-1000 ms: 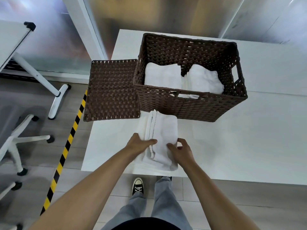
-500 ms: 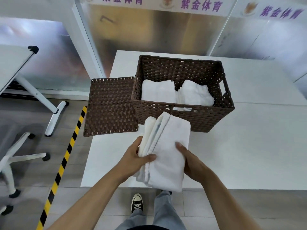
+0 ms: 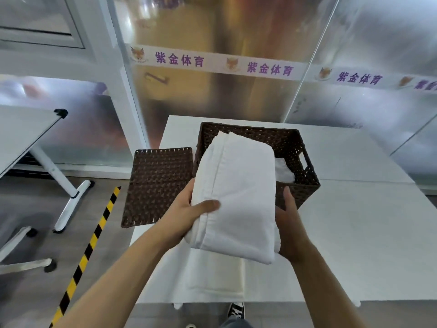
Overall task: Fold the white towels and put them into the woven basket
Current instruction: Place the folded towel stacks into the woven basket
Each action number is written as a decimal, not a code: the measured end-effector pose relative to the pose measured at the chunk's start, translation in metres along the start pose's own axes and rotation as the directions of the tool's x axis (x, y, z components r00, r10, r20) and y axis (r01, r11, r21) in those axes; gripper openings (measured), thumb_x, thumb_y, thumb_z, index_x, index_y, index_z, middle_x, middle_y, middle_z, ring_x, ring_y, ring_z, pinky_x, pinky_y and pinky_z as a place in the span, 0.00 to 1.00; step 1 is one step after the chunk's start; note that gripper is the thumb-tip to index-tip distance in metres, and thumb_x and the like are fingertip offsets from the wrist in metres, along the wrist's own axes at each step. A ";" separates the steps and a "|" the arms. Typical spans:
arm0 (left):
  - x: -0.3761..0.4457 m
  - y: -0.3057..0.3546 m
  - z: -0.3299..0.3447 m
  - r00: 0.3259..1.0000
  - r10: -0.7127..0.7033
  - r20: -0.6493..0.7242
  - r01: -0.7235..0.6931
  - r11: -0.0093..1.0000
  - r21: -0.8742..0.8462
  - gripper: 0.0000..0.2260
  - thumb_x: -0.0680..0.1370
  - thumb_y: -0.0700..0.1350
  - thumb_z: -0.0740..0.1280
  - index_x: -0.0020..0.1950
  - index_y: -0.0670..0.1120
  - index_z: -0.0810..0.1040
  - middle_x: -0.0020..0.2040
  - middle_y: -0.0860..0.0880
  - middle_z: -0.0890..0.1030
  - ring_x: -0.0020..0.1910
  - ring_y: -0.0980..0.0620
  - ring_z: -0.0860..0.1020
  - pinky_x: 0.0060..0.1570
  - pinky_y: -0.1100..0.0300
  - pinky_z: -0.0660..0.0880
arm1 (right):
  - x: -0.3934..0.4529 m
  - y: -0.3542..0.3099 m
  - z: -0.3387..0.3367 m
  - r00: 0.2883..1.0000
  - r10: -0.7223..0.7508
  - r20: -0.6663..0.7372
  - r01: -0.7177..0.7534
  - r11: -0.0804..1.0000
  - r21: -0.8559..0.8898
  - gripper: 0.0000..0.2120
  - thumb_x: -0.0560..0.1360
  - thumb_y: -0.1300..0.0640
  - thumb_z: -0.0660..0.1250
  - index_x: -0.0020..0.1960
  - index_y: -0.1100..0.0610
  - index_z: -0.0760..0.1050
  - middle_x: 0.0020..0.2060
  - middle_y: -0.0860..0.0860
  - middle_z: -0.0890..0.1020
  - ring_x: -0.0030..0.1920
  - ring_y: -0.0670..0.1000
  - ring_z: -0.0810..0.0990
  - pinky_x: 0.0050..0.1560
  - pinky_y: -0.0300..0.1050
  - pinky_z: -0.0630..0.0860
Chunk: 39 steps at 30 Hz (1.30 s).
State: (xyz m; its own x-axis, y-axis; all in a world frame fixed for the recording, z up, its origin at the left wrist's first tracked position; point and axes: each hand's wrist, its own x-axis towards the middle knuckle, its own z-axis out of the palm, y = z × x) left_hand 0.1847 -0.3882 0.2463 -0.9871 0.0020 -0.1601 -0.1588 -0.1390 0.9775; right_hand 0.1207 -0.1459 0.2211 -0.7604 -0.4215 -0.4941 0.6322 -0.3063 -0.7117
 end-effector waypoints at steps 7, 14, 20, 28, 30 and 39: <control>0.036 0.034 0.010 0.997 0.066 -0.047 -0.058 0.987 0.150 0.29 0.71 0.47 0.76 0.69 0.56 0.70 0.63 0.58 0.80 0.62 0.59 0.79 0.62 0.56 0.76 | 0.006 -0.059 0.027 0.950 -0.310 0.019 0.301 0.902 -0.309 0.23 0.75 0.43 0.67 0.68 0.50 0.76 0.60 0.51 0.85 0.61 0.53 0.84 0.59 0.52 0.78; 0.126 0.080 0.025 0.980 0.066 -0.187 0.007 0.932 0.362 0.22 0.77 0.47 0.70 0.68 0.54 0.65 0.54 0.62 0.74 0.55 0.58 0.75 0.56 0.59 0.70 | 0.073 -0.119 0.031 0.903 -0.414 -0.119 0.318 0.826 -0.465 0.24 0.75 0.49 0.74 0.69 0.45 0.73 0.57 0.49 0.84 0.55 0.53 0.84 0.60 0.56 0.80; 0.215 0.056 0.018 0.945 -0.042 -0.324 0.175 0.904 0.391 0.19 0.75 0.47 0.69 0.64 0.51 0.68 0.52 0.55 0.79 0.50 0.53 0.79 0.43 0.59 0.74 | 0.165 -0.134 0.025 0.909 -0.359 -0.210 0.203 0.824 -0.529 0.31 0.75 0.46 0.72 0.75 0.51 0.67 0.61 0.49 0.79 0.58 0.53 0.79 0.63 0.55 0.77; 0.283 0.007 -0.011 0.892 -0.217 -0.396 0.389 0.815 0.429 0.33 0.71 0.54 0.66 0.75 0.55 0.60 0.58 0.48 0.81 0.48 0.49 0.82 0.42 0.52 0.81 | 0.243 -0.128 0.010 0.944 -0.267 -0.196 0.104 0.800 -0.591 0.26 0.78 0.51 0.70 0.73 0.53 0.66 0.58 0.49 0.78 0.55 0.51 0.76 0.54 0.45 0.72; 0.289 0.001 -0.010 0.869 -0.229 -0.439 0.437 0.771 0.464 0.36 0.76 0.51 0.66 0.80 0.53 0.53 0.65 0.46 0.76 0.50 0.51 0.78 0.39 0.59 0.74 | 0.257 -0.122 0.007 0.955 -0.242 -0.174 0.082 0.773 -0.629 0.28 0.80 0.50 0.68 0.75 0.54 0.64 0.60 0.49 0.78 0.56 0.50 0.76 0.53 0.43 0.72; 0.291 -0.074 -0.017 0.956 -0.219 -0.195 0.239 0.199 0.951 0.34 0.80 0.47 0.63 0.82 0.55 0.49 0.82 0.42 0.47 0.80 0.38 0.49 0.75 0.40 0.59 | 0.282 -0.083 -0.009 0.994 0.064 -0.090 -0.103 0.250 -0.963 0.41 0.82 0.44 0.61 0.83 0.45 0.37 0.83 0.53 0.44 0.82 0.55 0.53 0.78 0.49 0.56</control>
State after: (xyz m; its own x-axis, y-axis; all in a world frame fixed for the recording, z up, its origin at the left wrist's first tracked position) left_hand -0.0908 -0.3944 0.1247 -0.9052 -0.1604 -0.3935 -0.2865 0.9142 0.2867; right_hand -0.1478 -0.2314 0.1364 -0.7284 -0.3620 -0.5817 0.0936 0.7885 -0.6079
